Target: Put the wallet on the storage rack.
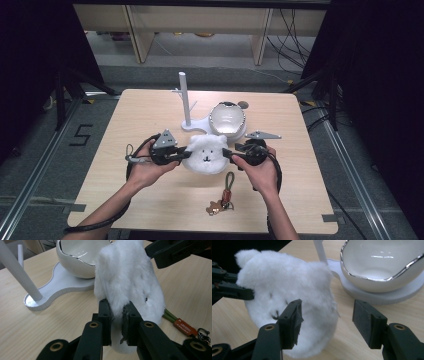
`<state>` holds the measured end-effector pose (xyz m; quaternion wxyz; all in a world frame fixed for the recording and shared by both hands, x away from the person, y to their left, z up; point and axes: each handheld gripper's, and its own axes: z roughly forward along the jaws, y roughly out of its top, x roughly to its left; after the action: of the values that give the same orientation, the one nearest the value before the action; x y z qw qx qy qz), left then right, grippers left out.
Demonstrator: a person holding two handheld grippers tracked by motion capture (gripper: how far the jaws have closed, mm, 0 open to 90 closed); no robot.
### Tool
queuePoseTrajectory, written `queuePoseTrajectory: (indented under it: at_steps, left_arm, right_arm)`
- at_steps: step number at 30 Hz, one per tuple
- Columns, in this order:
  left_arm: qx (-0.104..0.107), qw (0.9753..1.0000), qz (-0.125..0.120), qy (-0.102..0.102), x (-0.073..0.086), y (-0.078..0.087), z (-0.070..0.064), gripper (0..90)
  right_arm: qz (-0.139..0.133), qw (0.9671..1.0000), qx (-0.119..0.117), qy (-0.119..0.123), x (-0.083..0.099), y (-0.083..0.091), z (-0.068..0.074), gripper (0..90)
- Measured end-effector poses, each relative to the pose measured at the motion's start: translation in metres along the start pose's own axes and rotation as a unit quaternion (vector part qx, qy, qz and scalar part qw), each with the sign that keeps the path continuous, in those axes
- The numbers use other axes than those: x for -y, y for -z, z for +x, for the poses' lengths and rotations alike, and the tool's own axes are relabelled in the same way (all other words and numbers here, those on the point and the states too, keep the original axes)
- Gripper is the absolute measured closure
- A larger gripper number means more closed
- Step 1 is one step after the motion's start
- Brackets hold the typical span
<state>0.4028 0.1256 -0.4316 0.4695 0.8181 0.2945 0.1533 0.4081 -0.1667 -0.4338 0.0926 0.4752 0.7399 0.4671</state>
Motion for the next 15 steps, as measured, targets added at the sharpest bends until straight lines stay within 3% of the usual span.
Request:
queuePoseTrajectory:
  at_steps: [6,15]
  left_arm:
    - [0.008,0.9998,-0.011,-0.011,-0.004,0.001,-0.006,78.6]
    - [0.005,0.9996,-0.020,-0.017,-0.009,0.004,-0.008,78.6]
  right_arm:
    - [-0.007,0.9997,-0.020,0.014,-0.011,-0.004,0.003,41.6]
    - [0.000,0.9988,-0.048,0.010,-0.015,-0.009,0.000,43.9]
